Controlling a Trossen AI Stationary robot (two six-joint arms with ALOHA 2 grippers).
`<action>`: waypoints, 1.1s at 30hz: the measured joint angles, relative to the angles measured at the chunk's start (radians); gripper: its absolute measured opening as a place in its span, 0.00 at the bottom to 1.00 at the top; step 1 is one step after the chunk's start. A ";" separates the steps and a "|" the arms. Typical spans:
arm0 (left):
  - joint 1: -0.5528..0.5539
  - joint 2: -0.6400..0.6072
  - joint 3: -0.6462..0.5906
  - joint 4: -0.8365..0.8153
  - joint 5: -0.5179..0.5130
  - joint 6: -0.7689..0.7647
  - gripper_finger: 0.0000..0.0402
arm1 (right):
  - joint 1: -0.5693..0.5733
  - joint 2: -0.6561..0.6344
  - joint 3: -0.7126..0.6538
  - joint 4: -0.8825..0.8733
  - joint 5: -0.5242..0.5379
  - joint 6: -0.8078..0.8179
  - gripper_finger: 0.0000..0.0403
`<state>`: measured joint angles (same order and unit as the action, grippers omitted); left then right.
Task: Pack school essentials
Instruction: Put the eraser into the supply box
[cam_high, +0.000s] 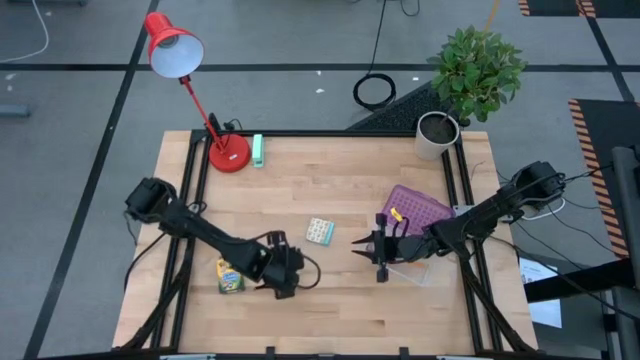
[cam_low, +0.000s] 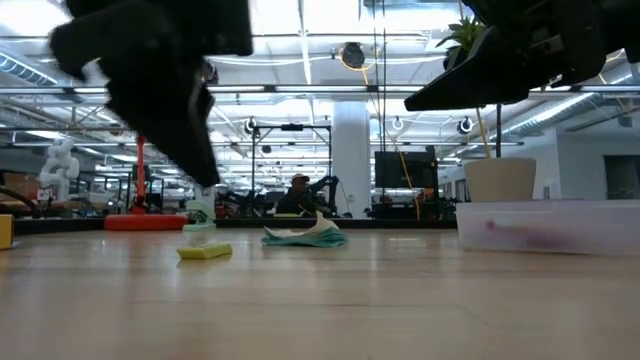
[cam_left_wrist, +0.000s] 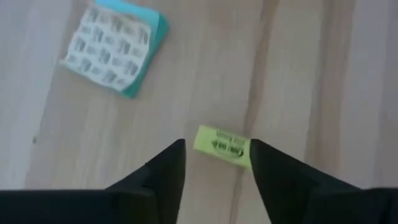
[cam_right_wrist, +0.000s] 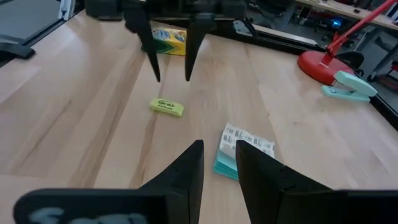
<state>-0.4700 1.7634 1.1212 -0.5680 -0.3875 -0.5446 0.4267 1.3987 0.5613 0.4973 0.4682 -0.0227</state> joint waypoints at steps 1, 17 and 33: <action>-0.006 0.001 -0.013 0.006 -0.025 0.000 0.49 | 0.002 0.000 0.000 0.000 -0.001 0.001 0.22; 0.103 0.000 -0.055 0.174 -0.034 0.177 0.28 | -0.018 0.003 0.000 0.000 0.077 0.141 0.22; -0.040 0.000 -0.078 0.188 -0.024 -0.261 0.62 | -0.015 0.003 -0.001 0.000 0.025 0.142 0.22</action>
<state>-0.5097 1.7634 1.0435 -0.3799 -0.4110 -0.8055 0.4120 1.4017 0.5606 0.4973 0.4928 0.1192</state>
